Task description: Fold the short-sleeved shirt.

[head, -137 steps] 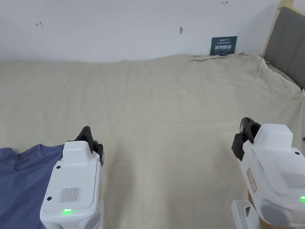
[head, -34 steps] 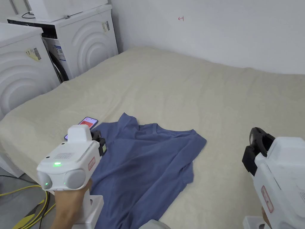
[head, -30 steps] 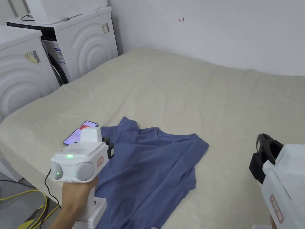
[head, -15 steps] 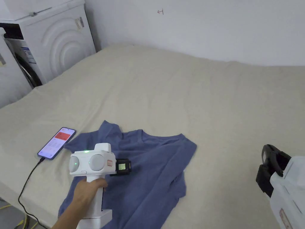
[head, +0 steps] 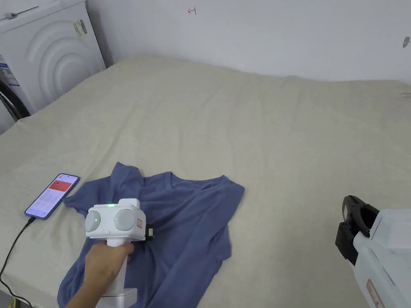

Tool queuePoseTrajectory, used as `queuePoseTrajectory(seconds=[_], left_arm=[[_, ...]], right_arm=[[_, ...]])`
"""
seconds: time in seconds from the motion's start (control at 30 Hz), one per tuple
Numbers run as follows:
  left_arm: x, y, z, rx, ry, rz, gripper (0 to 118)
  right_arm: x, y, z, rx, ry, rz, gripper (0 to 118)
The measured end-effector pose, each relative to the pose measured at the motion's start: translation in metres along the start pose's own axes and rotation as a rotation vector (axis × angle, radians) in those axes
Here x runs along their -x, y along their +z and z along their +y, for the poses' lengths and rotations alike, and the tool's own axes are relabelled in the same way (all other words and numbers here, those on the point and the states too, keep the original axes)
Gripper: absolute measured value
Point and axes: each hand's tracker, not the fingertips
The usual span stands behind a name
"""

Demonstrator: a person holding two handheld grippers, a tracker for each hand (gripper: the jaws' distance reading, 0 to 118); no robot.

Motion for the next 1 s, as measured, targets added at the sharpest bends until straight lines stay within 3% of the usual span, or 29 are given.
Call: queuePoseTrajectory(seconds=[0.03, 0.07, 0.17, 0.33, 0.43, 0.57, 1.0], left_arm=[[0.001, 0.002, -0.003, 0.001, -0.015, 0.007, 1], [0.000, 0.006, -0.007, -0.010, -0.018, 0.006, 0], [0.007, 0.023, -0.011, -0.048, 0.007, -0.029, 0], [0.034, 0.081, 0.002, -0.172, 0.243, -0.219, 0], [0.033, 0.121, 0.014, -0.237, 0.268, -0.272, 0], [0.003, 0.175, 0.039, -0.354, 0.136, -0.280, 0], [-0.199, 0.302, 0.094, -0.566, -0.212, -0.646, 0]], right_arm=[[-0.001, 0.001, 0.001, -0.002, -0.004, 0.000, 0], [-0.002, 0.003, 0.001, -0.004, -0.009, -0.001, 0], [-0.008, 0.010, 0.003, -0.013, -0.013, 0.001, 0], [-0.018, 0.024, 0.007, -0.040, -0.022, 0.003, 0], [-0.025, 0.038, 0.011, -0.059, -0.036, -0.005, 0], [-0.037, 0.056, 0.012, -0.081, -0.052, -0.025, 0], [-0.095, 0.116, 0.019, -0.156, -0.083, -0.168, 0]])
